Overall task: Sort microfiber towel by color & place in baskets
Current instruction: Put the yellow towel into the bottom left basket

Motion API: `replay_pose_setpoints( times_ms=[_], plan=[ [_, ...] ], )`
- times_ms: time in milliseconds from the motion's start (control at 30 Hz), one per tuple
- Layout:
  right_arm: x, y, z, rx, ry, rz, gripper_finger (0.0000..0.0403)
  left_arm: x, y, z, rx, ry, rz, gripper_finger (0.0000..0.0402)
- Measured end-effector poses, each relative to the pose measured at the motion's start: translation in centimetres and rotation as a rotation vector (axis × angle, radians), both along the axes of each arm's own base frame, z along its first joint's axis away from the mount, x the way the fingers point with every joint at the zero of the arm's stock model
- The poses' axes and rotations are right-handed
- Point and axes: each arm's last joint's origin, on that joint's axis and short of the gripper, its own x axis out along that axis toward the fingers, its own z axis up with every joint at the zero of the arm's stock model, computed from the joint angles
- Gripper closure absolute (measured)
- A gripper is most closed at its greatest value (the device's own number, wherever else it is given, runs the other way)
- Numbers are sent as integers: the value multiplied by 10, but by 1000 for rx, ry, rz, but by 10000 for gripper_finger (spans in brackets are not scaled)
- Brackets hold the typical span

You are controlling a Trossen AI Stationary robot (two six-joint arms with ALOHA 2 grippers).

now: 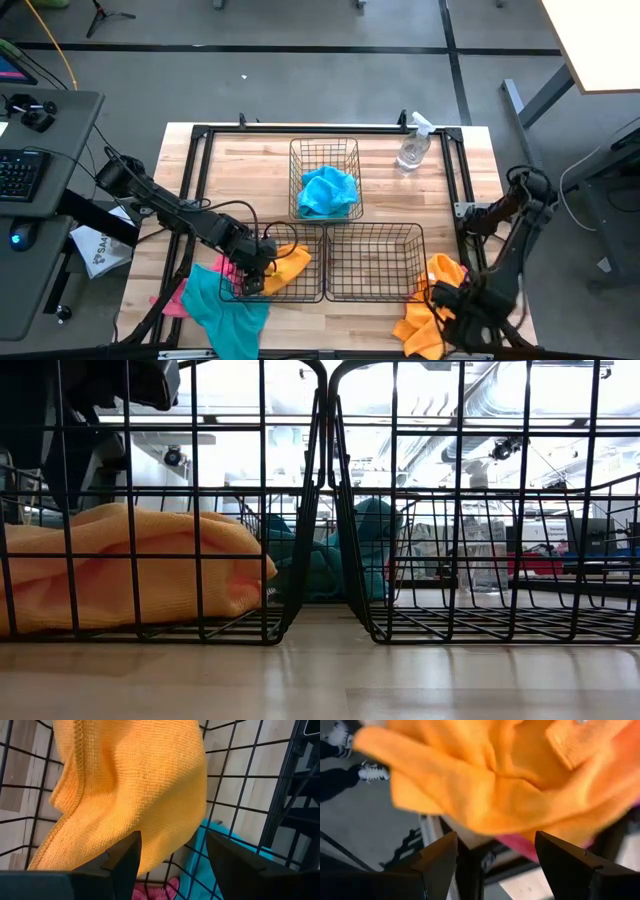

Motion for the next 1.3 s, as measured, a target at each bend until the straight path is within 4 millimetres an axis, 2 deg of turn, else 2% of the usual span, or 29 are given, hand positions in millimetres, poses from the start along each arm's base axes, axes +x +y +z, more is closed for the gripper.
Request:
replay_pose_setpoints(
  times_ms=[133,300,633,867,933,1000,1167,1200,1300],
  plan=[
    [2,-12,-34,-33,69,-74,139,0,-1,0,-20,9,-8,190],
    [3,-28,-56,-106,112,-156,139,-1,-1,0,-40,21,0,190],
    [-3,-38,-74,-169,150,-230,139,-1,-1,0,-45,25,9,190],
    [-3,-38,-76,-161,151,-228,150,-1,-1,0,-44,27,9,190],
    [-2,-37,-76,-149,149,-227,175,-1,-1,0,-44,27,8,190],
    [-2,-36,-75,-141,149,-222,217,-1,-1,0,-47,29,7,190],
    [1,-32,-65,-122,134,-189,372,-2,-1,0,-52,42,3,190],
    [2,-31,-62,-117,133,-173,387,-2,-1,0,-57,44,1,190],
    [3,-28,-45,-115,153,-156,382,-3,-1,2,-81,47,-10,190]
  ],
)
